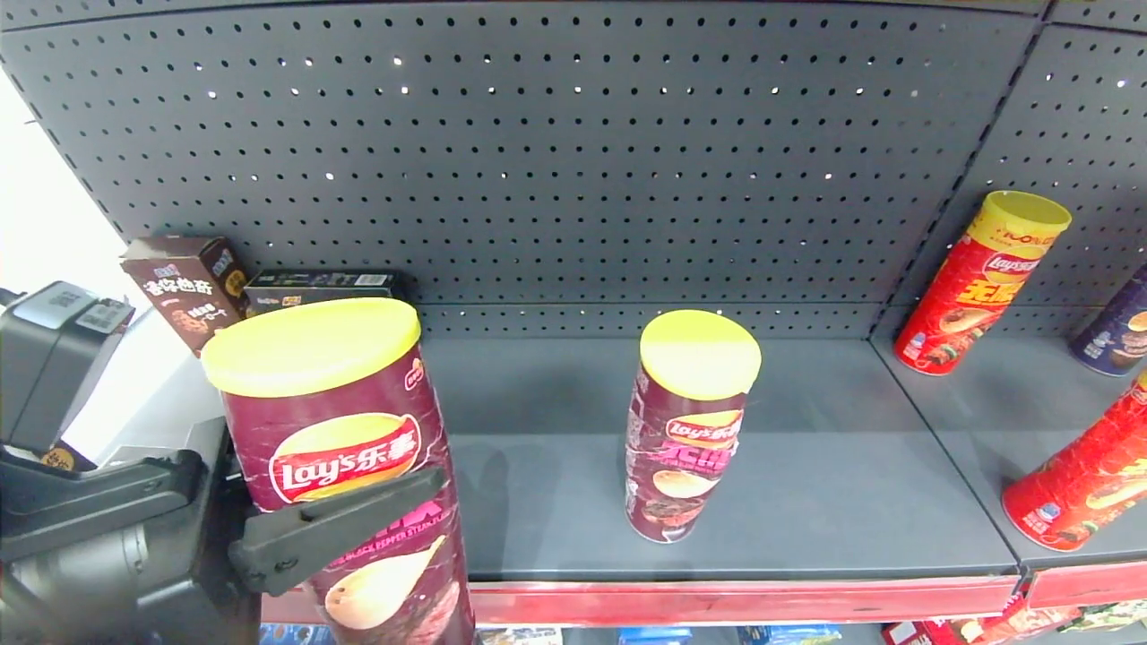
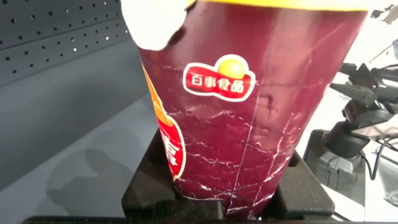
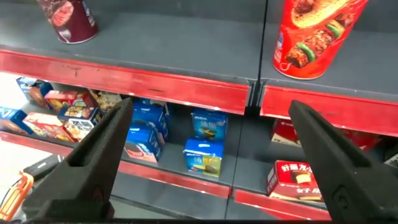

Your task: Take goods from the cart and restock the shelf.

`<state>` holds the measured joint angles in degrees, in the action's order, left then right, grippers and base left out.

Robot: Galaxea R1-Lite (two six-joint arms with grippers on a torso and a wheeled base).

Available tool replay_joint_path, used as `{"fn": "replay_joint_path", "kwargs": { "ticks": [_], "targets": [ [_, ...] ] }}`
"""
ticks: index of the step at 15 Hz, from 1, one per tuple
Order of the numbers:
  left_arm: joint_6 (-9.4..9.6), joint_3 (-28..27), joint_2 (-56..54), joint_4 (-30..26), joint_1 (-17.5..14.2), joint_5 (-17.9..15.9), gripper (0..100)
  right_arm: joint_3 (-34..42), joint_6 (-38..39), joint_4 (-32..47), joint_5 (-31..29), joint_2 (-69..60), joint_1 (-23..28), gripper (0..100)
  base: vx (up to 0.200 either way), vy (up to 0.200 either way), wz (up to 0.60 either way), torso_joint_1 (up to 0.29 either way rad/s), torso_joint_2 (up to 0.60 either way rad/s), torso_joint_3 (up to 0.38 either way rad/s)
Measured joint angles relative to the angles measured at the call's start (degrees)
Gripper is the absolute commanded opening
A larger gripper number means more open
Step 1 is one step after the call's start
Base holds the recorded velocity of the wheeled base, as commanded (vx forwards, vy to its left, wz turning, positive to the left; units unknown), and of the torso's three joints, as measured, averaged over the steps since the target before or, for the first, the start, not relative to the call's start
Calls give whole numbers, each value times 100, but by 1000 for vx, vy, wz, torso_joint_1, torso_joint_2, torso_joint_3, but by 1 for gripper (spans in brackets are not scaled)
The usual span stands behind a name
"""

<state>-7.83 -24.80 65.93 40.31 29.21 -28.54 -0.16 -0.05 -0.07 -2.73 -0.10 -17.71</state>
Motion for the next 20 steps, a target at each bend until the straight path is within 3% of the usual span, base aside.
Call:
{"fn": "replay_joint_path", "kwargs": {
  "ticks": [5, 9, 11, 13, 15, 17, 20],
  "targets": [
    [4, 16, -112, -13, 127, -12, 0, 13, 2, 0, -2, -12, -1, 100, 0, 0, 0, 0, 0, 0],
    [20, -338, 22, -30, 119, -15, 0, 16, 5, 0, -5, -12, -4, 100, 0, 0, 0, 0, 0, 0],
    [334, -601, 276, -30, 133, -17, 0, 16, 5, 0, -2, -12, -4, 100, 0, 0, 0, 0, 0, 0],
    [794, -913, 700, -38, 66, -17, 0, 16, 5, 0, -6, -12, 0, 100, 0, 0, 0, 0, 0, 0],
    [1029, -1302, 1186, -2, -105, -17, 0, 16, 5, 0, -2, -12, 0, 100, 0, 0, 0, 0, 0, 0],
    [1117, -1641, 1663, 240, -302, -4, 0, 16, 5, 0, -2, -12, -1, 100, 0, 0, 0, 0, 0, 0],
    [994, -1890, 2263, 833, -356, -17, 0, 16, 5, 0, -2, -11, -4, 100, 0, 0, 0, 0, 0, 0]
  ]
}}
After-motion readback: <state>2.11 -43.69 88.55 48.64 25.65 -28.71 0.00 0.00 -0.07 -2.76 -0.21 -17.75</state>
